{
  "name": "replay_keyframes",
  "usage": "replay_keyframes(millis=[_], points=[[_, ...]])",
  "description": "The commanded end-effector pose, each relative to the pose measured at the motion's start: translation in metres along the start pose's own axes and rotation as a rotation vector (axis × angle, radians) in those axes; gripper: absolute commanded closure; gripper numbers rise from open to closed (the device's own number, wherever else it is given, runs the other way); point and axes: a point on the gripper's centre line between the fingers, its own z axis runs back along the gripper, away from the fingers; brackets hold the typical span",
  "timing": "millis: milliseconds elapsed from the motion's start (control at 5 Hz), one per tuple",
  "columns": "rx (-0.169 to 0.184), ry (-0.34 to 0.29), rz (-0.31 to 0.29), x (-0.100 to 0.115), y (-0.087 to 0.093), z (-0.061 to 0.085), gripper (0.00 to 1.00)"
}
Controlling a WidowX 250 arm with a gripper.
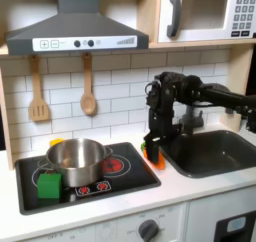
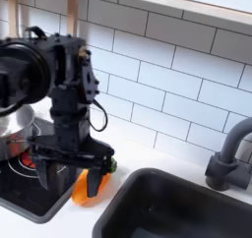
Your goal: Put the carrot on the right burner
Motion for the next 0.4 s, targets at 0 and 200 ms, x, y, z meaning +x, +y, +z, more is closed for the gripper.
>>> replay_keyframes(millis=[0, 200], points=[[-0.006, -0.001, 0.024, 0.0269, -0.0065, -0.0023, 0.00], [-0.002, 0.000, 0.034, 0.0328, -0.0064, -0.0051, 0.00]])
